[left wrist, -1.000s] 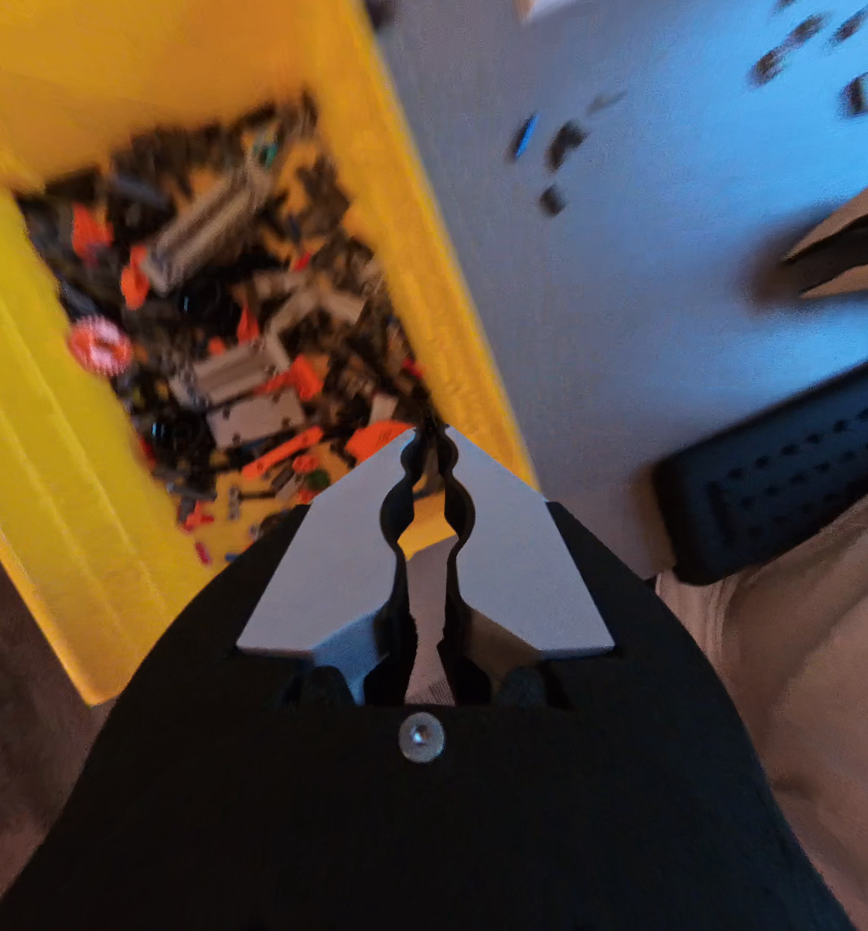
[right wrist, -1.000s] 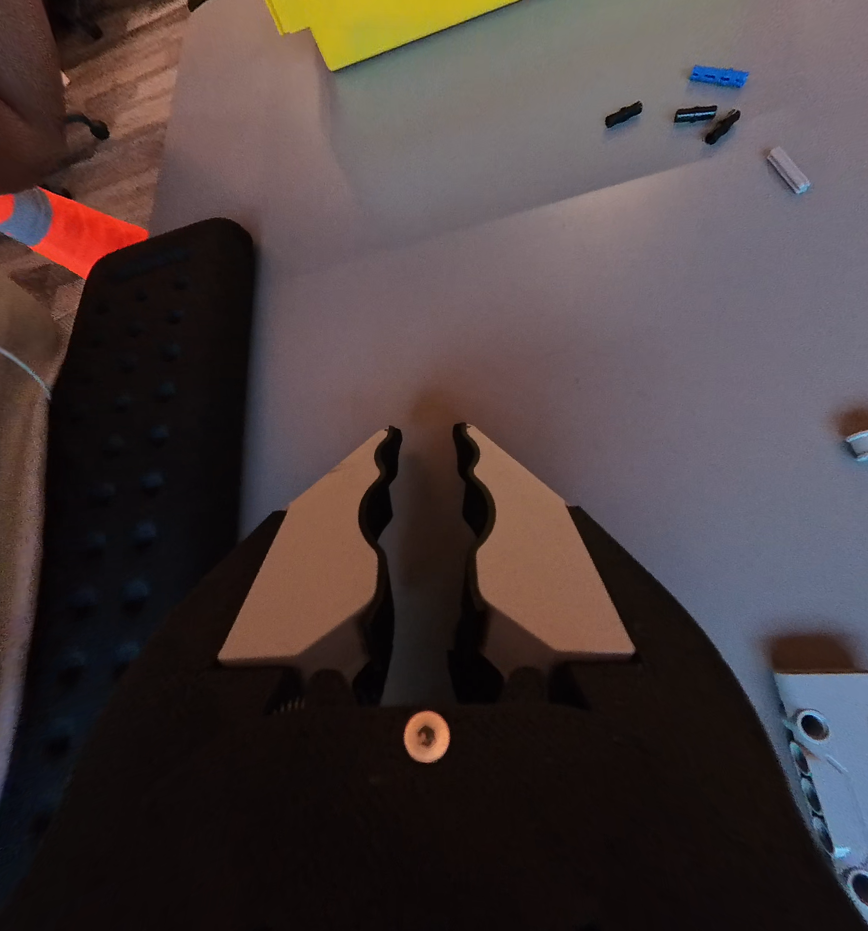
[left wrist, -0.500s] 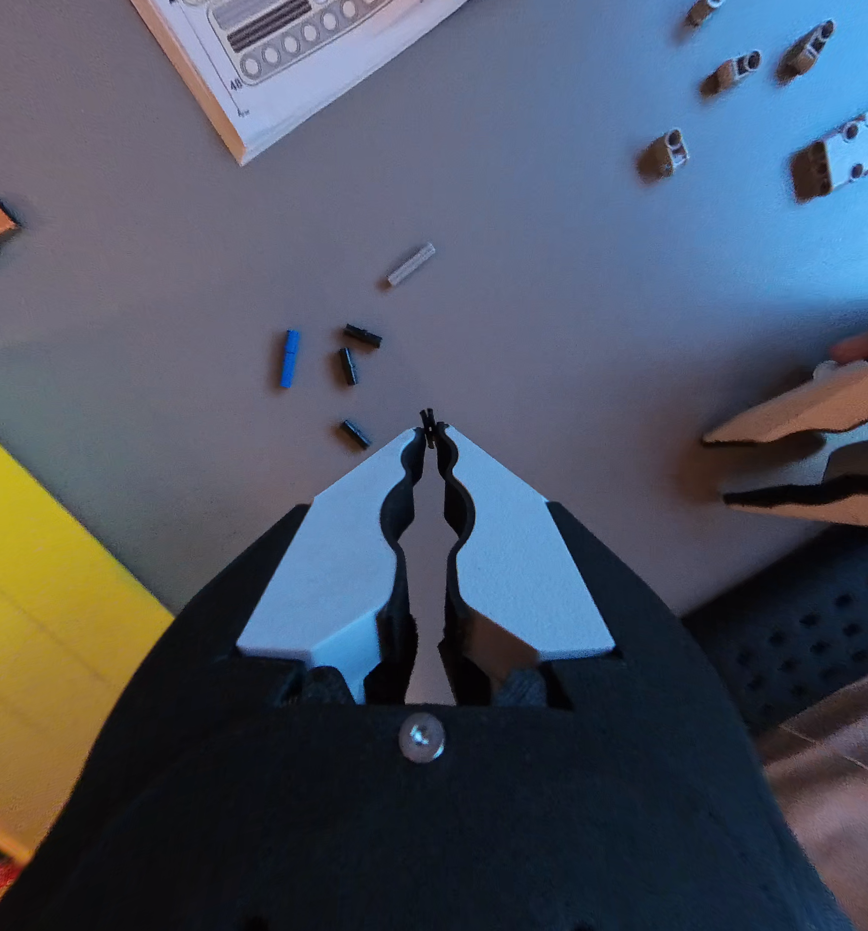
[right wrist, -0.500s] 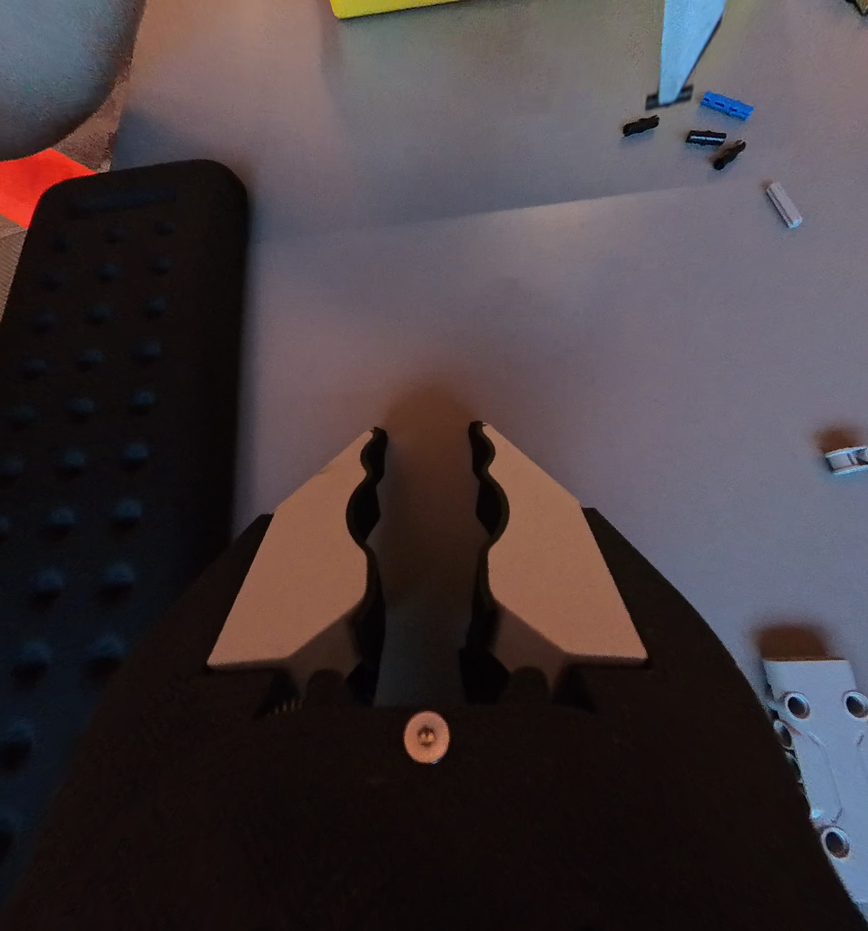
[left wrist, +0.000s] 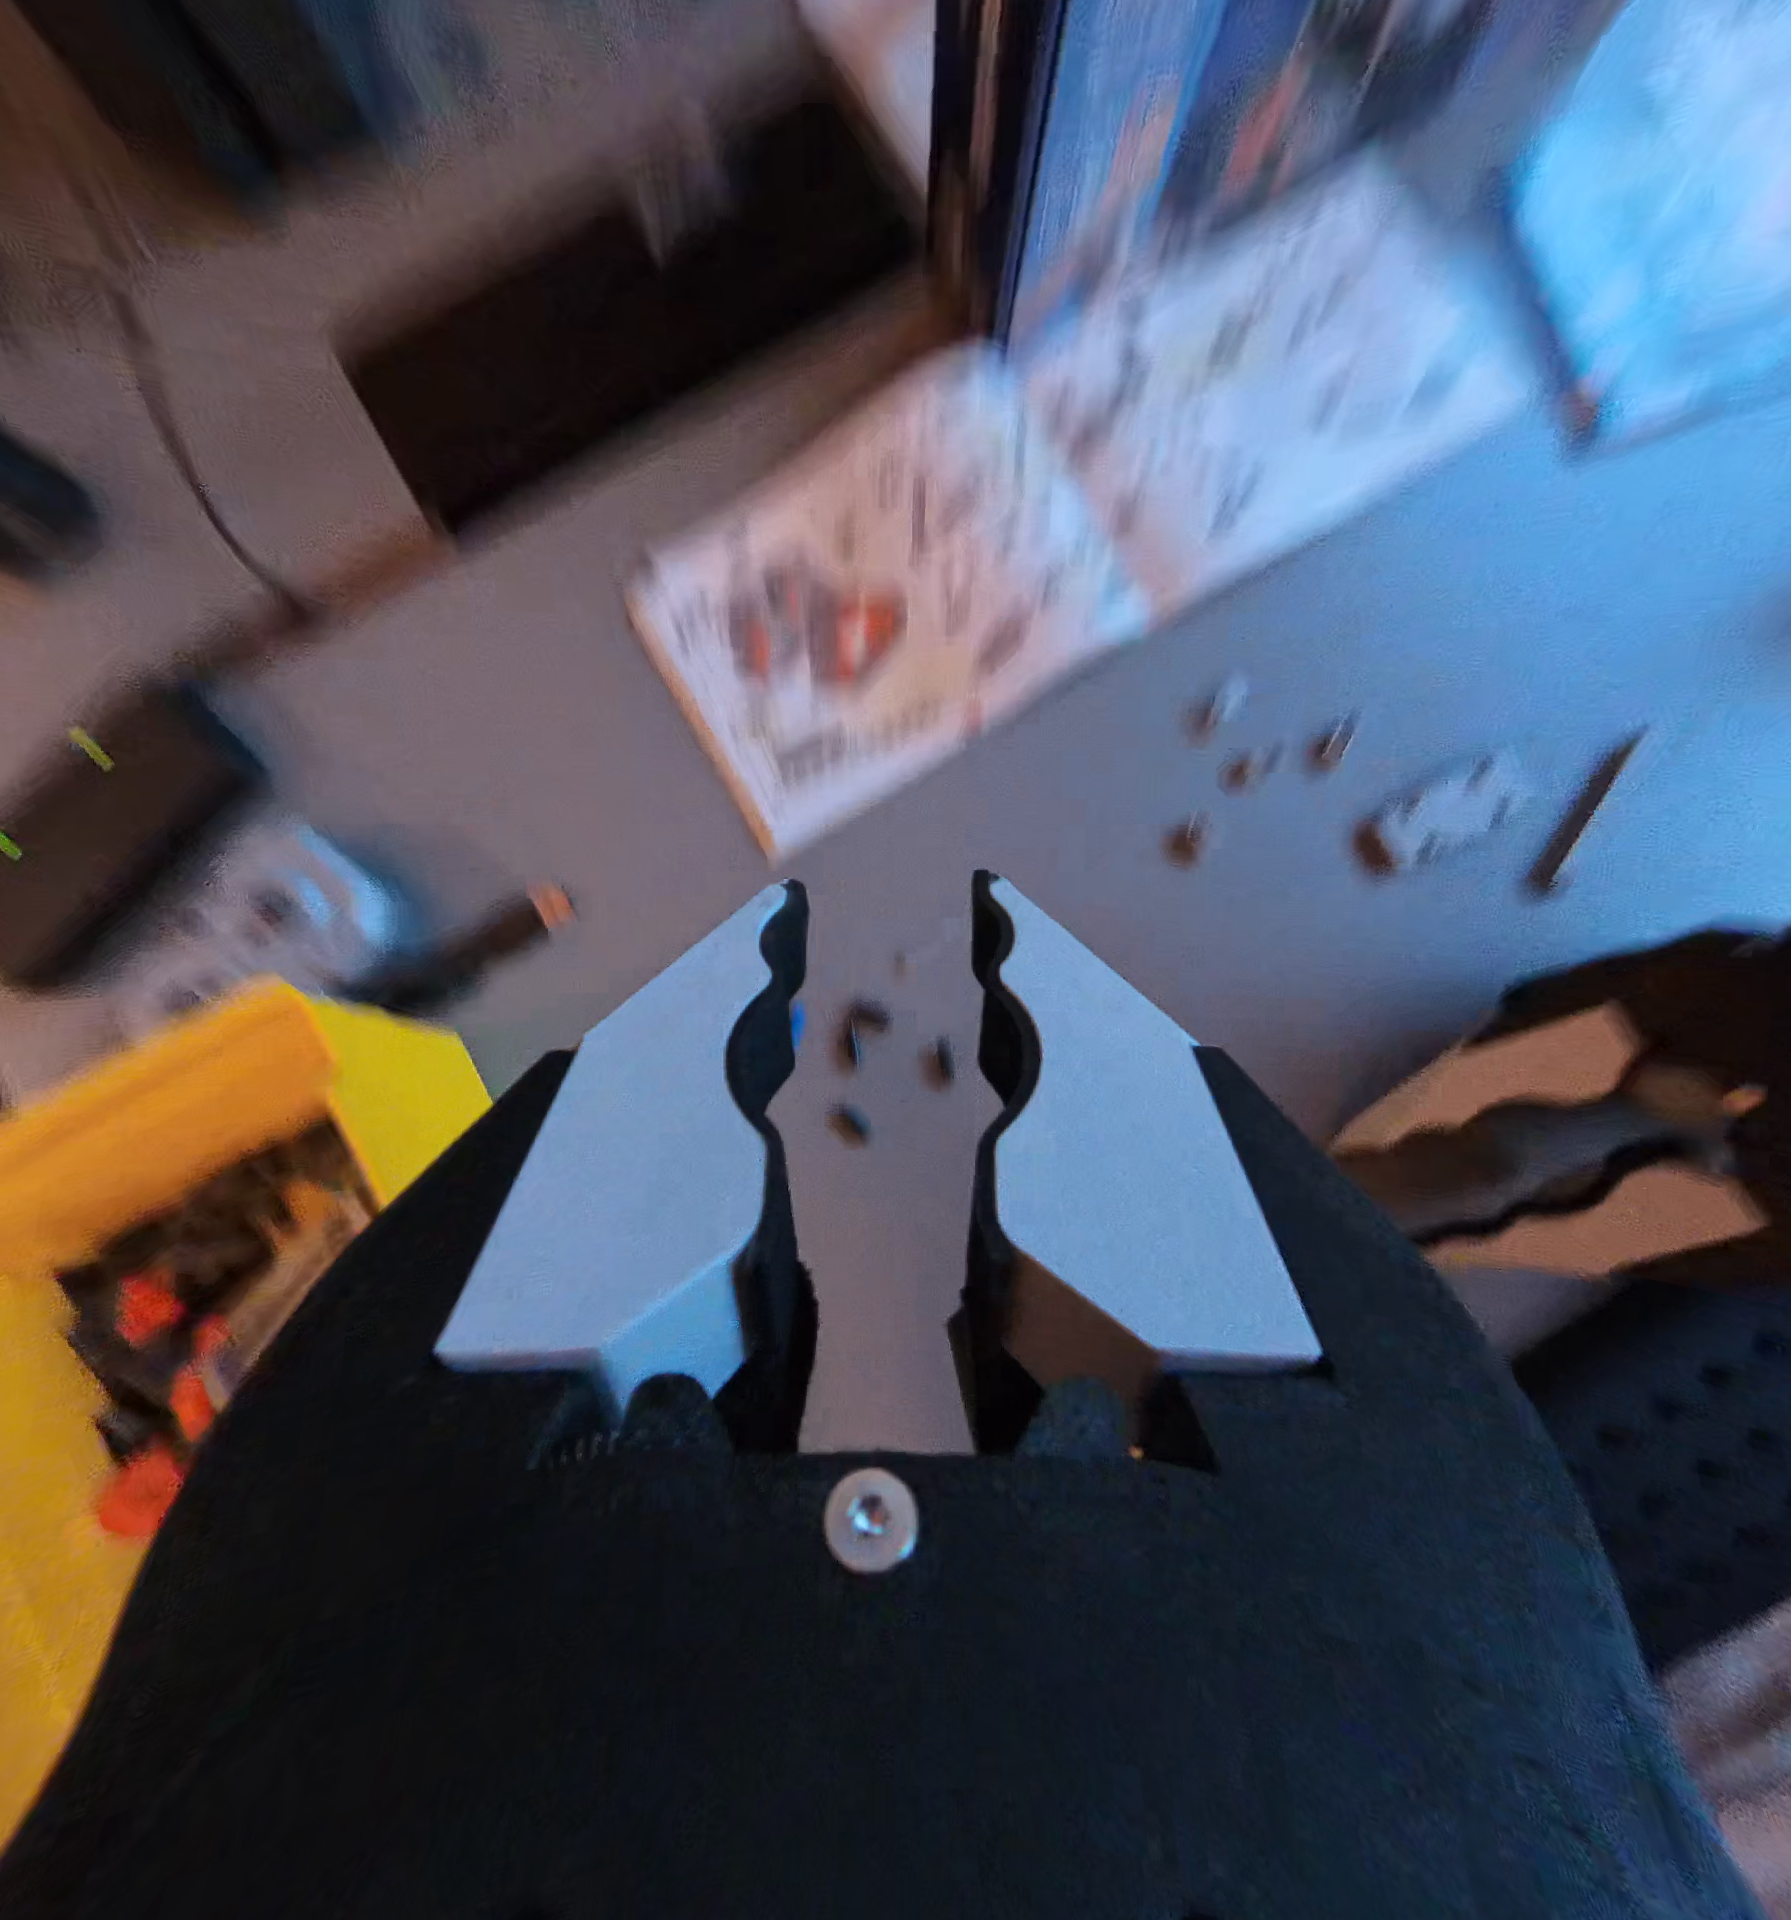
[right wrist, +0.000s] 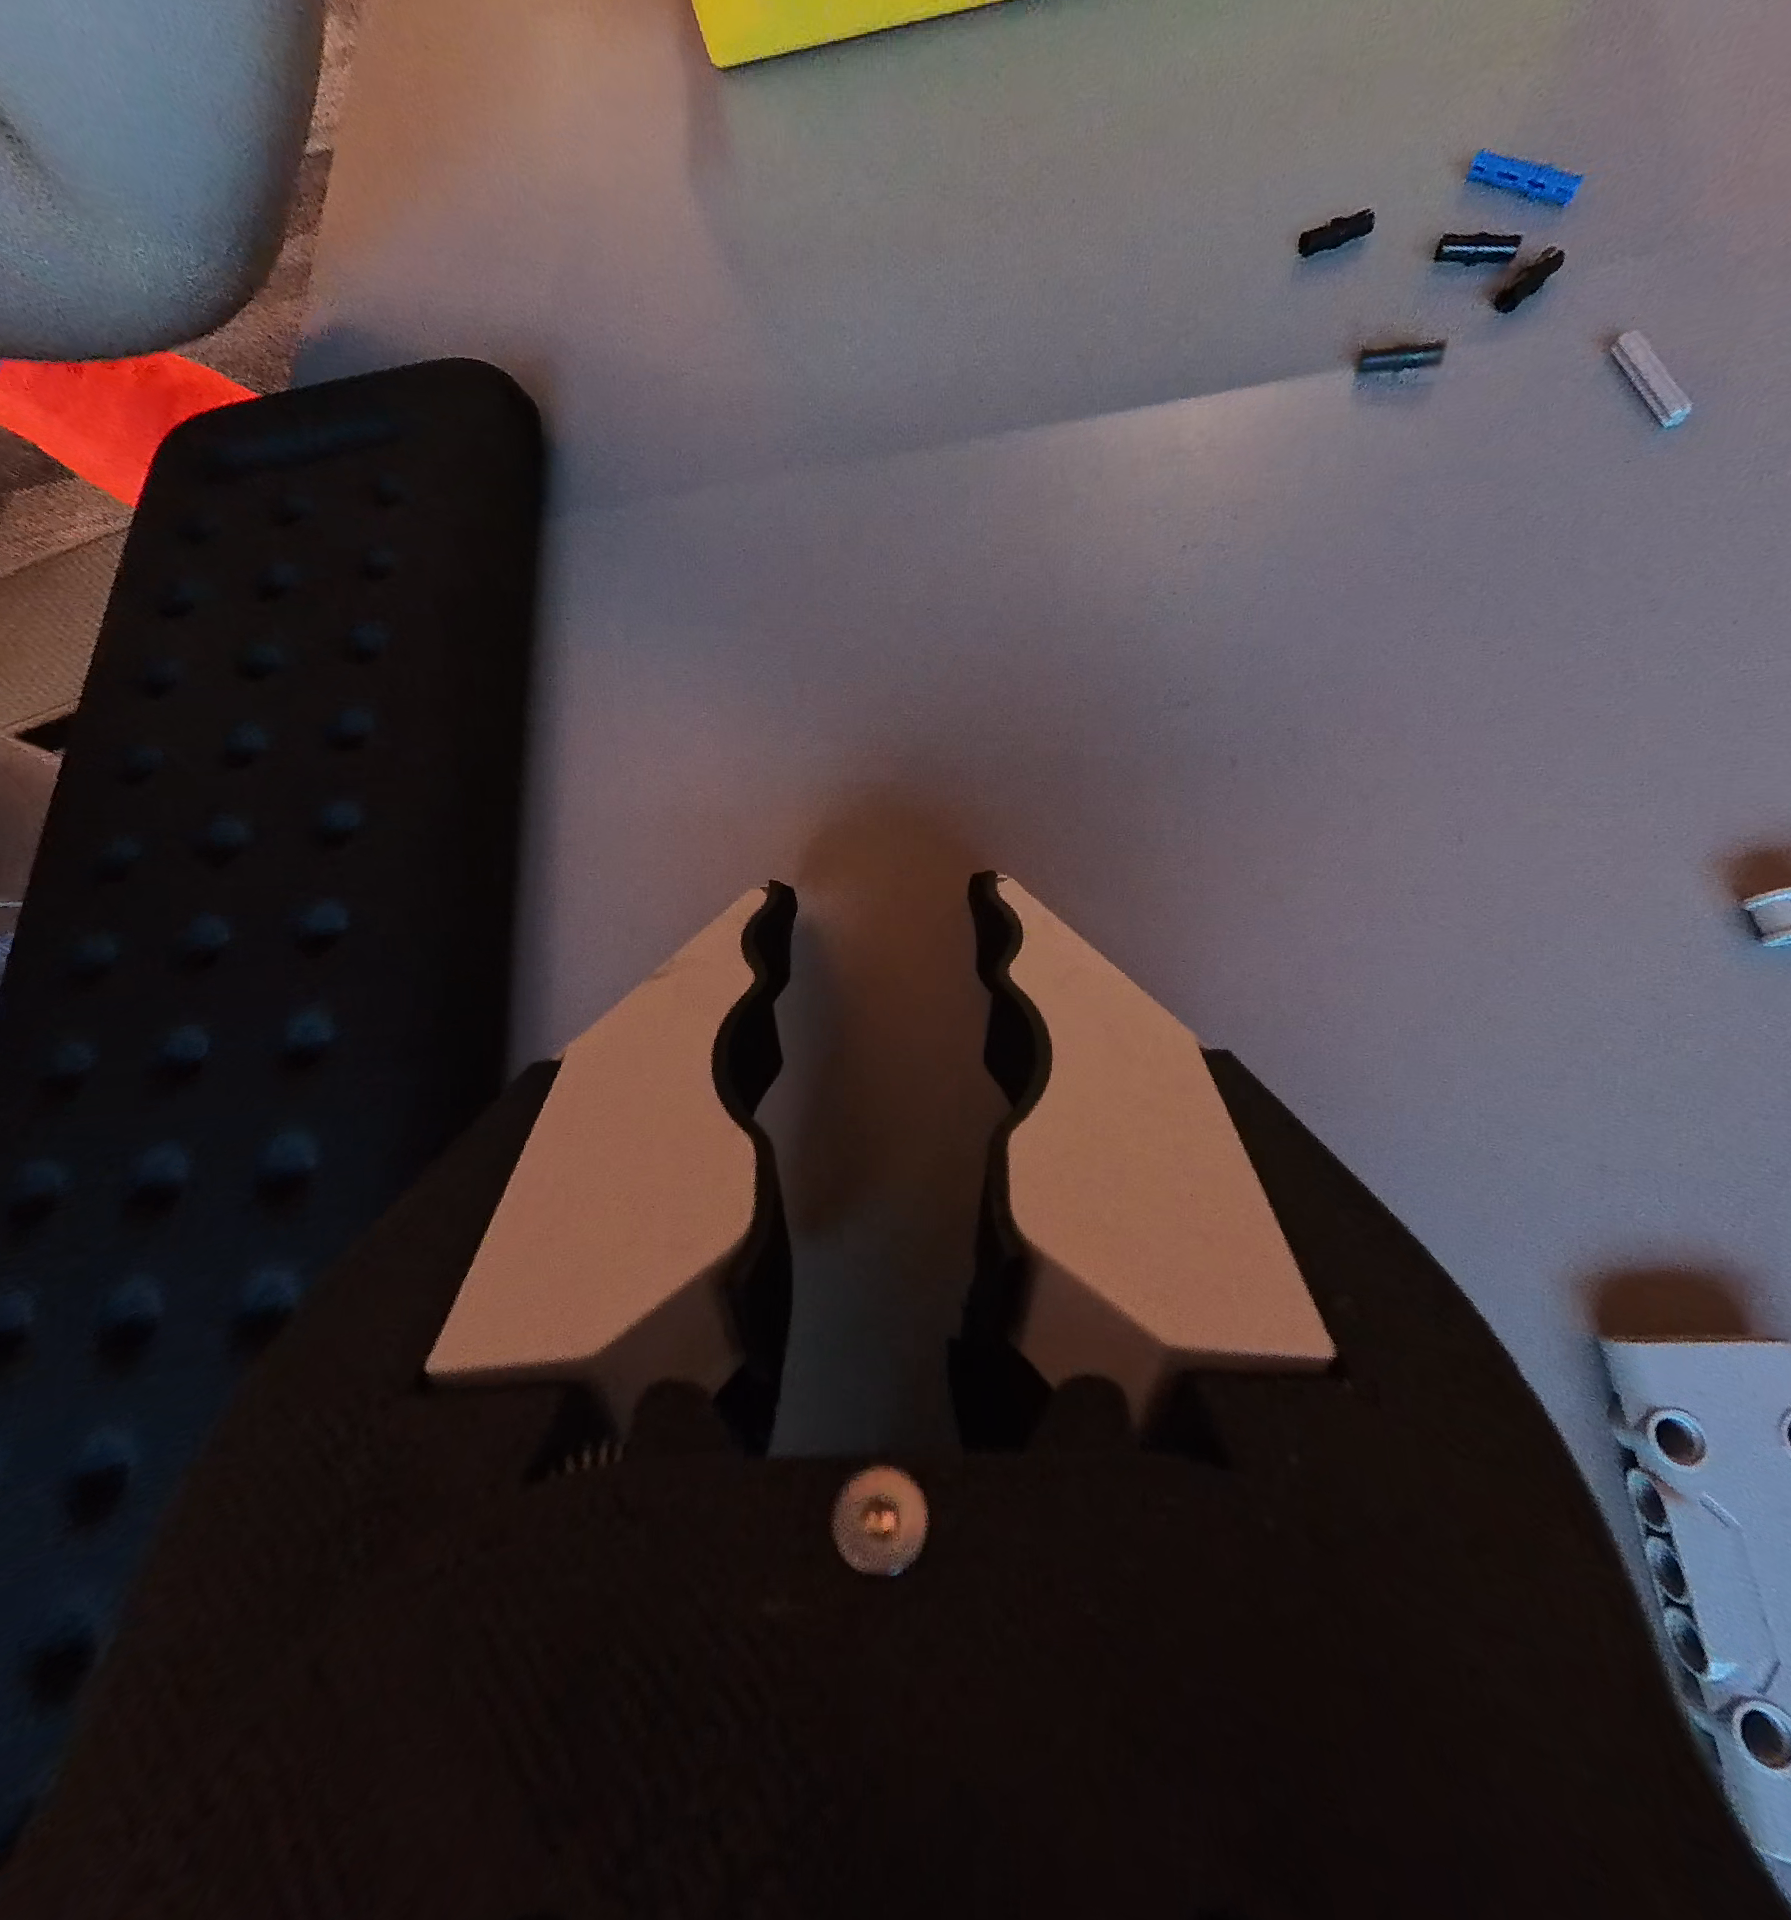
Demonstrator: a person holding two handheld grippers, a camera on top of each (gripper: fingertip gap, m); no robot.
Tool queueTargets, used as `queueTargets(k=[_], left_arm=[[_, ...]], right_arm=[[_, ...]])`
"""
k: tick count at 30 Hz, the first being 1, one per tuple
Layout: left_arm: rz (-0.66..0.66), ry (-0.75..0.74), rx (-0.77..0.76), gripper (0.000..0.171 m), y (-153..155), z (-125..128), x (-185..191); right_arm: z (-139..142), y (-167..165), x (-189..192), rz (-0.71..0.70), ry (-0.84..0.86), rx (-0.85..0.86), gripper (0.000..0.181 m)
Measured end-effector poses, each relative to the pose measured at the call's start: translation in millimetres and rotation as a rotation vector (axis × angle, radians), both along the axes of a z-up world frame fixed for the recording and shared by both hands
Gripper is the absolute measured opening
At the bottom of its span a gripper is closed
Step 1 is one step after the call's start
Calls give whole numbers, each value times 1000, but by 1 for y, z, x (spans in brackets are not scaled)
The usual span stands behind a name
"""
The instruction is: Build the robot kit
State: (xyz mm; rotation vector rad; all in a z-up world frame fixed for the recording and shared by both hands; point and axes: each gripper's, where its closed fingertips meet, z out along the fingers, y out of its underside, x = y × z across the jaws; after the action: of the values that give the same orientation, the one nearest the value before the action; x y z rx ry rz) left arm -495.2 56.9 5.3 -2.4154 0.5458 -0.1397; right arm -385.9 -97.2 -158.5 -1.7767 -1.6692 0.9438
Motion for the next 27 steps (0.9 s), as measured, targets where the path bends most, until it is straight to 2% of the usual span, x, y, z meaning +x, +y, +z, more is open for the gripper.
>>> queueTargets(k=[2,4,6,7,9,11,12,14,17,19,23,25,27], left_arm=[[-32,-78,257,30,10,74,13],[-53,-162,488,32,10,135,21],[-55,-238,672,47,5,174,22],[-59,-277,734,51,1,184,22],[-86,-357,824,39,-7,189,21],[-174,-402,970,26,-15,188,23],[-207,-406,1033,14,-16,193,22],[-181,-434,1053,19,-12,199,12],[-190,-537,1101,40,-13,211,6],[-181,-552,1092,42,-8,211,3],[-104,-429,1003,29,19,189,-17],[-22,-294,973,17,31,179,-41],[72,-190,939,16,39,170,-69]], right_arm=[[0,0,0,0,0,2,36],[0,0,0,-1,-1,10,36],[0,0,0,0,-2,19,36],[0,0,0,0,-3,21,36],[0,0,0,0,-2,18,36],[-1,0,0,-3,-2,11,35],[0,0,0,-4,-2,12,35],[-1,0,-1,-1,-3,19,35],[-1,1,-1,-9,-3,11,34],[-1,1,0,-18,-5,17,33],[-2,3,-1,-35,-12,43,30],[-1,6,-3,-48,-9,24,26],[-1,11,-4,-76,-7,-13,21]])
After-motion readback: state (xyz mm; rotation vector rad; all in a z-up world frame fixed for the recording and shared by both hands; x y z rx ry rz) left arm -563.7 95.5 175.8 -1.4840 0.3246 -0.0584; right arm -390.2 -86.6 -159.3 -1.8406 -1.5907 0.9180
